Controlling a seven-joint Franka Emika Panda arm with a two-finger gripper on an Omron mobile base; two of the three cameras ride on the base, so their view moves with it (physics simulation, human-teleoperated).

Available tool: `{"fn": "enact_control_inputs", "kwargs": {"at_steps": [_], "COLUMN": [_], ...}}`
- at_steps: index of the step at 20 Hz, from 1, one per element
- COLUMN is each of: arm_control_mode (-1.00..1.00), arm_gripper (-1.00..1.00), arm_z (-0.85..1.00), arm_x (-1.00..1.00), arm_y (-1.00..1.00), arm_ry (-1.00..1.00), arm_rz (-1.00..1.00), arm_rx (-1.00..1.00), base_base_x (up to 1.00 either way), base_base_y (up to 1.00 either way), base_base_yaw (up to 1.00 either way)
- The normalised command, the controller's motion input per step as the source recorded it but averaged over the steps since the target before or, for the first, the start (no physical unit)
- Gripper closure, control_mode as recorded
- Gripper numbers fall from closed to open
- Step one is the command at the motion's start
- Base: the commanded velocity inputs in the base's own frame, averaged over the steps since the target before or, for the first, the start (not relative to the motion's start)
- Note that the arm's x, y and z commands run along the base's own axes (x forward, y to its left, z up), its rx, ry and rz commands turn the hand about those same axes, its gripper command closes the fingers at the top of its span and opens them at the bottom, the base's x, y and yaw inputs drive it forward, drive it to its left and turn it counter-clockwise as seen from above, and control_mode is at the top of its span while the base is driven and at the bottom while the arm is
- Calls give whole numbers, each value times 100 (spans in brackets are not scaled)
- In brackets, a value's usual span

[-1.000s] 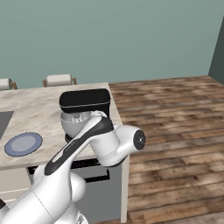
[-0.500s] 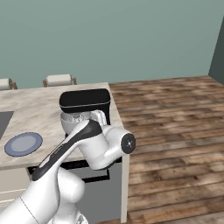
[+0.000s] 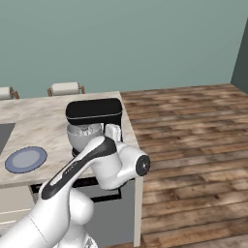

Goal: Add butter and sugar cubes to the stand mixer bowl and then turn on the stand mixer to begin making frosting.

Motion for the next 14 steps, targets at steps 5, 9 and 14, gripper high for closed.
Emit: {"fn": "enact_control_inputs", "kwargs": {"at_steps": [5,9,14], "arm_control_mode": [-100,-100,-100], "arm_gripper": [-100,-100,-100], "arm_z": [-6,-7,-8], "arm_x": [25,18,17], "arm_y": [0,0,0], "arm_ry": [15,21,21], "arm_rz": [-1,-4,-4], "arm_rx": [17,18,20], "base_base_x": [0,0,0], "base_base_y": [0,0,0], "base_base_yaw": [0,0,0]}}
